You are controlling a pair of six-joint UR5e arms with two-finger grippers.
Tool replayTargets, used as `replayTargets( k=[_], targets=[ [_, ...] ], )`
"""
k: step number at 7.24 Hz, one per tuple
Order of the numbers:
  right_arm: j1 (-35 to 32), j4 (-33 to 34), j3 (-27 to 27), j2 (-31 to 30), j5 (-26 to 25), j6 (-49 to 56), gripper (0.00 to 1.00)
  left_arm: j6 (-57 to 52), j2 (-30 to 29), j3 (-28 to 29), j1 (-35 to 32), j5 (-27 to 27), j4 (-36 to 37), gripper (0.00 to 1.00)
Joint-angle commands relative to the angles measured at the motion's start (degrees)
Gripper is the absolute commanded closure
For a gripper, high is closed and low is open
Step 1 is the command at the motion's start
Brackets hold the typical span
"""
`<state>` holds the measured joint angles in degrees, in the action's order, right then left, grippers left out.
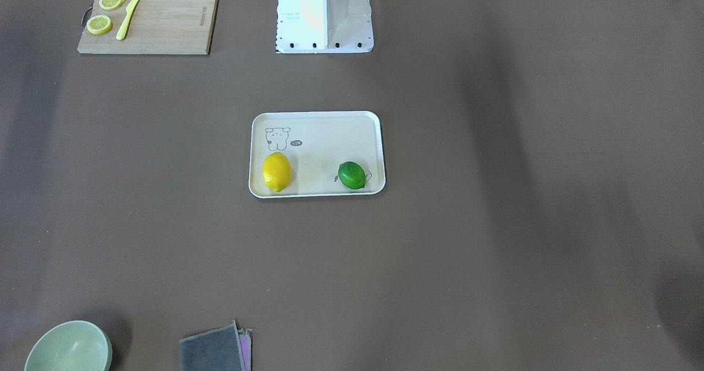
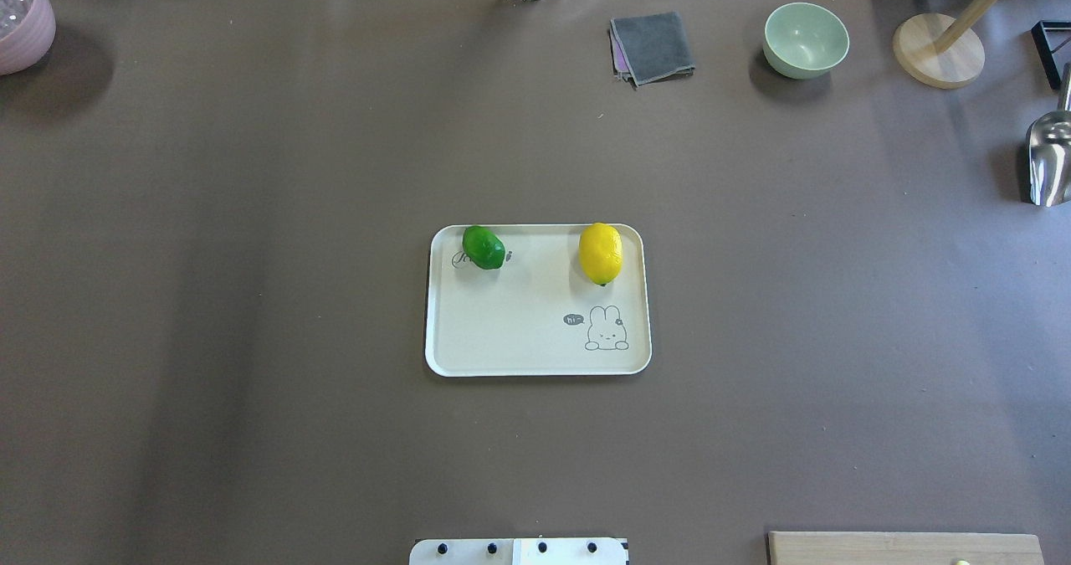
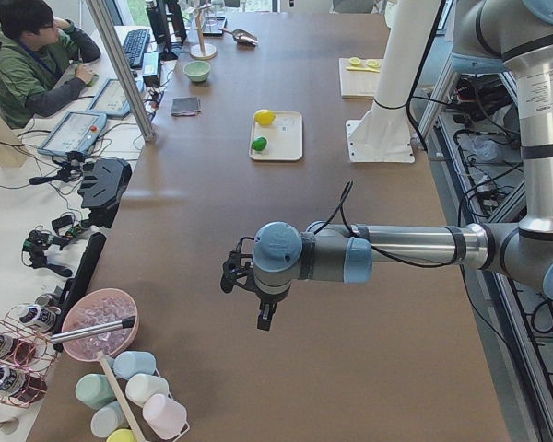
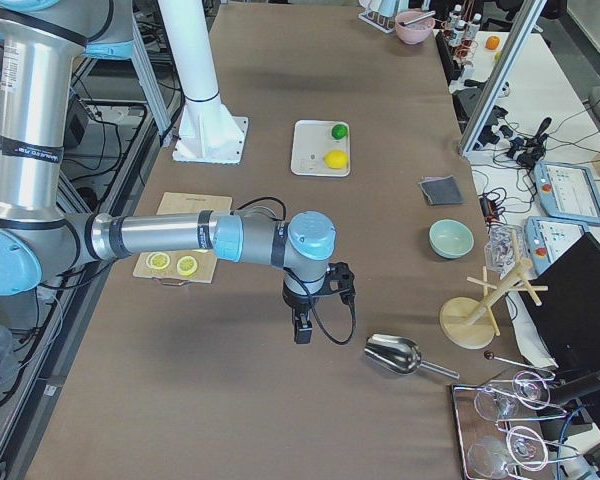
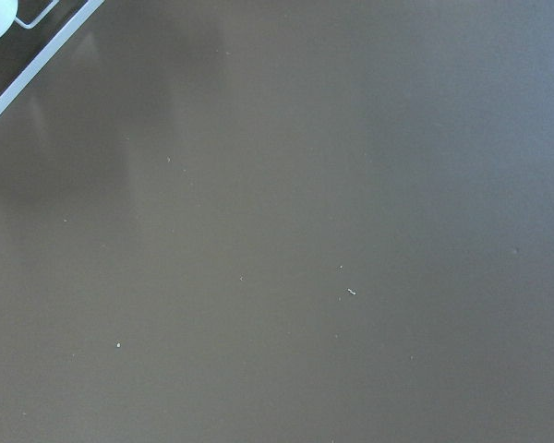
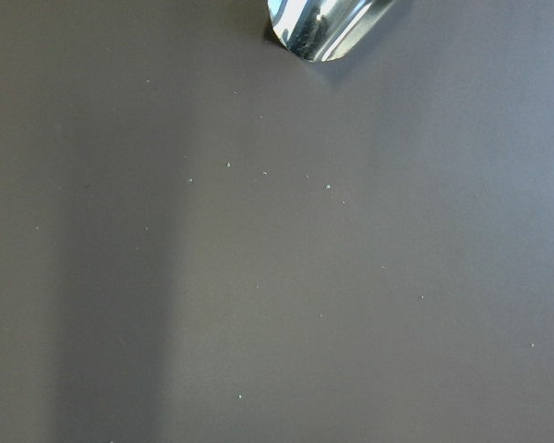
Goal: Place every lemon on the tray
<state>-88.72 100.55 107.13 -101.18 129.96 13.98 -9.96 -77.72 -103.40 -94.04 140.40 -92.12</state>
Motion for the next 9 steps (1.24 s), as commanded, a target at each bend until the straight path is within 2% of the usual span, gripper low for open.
replayTargets(
  k=[1, 3, 4, 9],
  targets=[
    [0.13, -0.1, -0.07, 0.02, 1.7, 0.0, 0.0, 0.56, -0.41, -0.05, 0.17, 0.14, 0.53, 0.02],
    [0.13, -0.1, 0.1, 0.02, 2.66, 0.0, 0.0, -0.14, 0.46, -0.3, -0.09, 0.58, -0.07, 0.02],
    [0.13, -0.18, 0.1, -0.07, 5.37, 0.26, 0.0, -0.23, 2.21, 0.22, 0.08, 0.58, -0.34, 0.02],
    [0.65, -3.0, -0.08, -0.6, 5.92, 0.17, 0.0, -0.23, 2.31, -1.1, 0.08, 0.58, -0.34, 0.02]
  ],
)
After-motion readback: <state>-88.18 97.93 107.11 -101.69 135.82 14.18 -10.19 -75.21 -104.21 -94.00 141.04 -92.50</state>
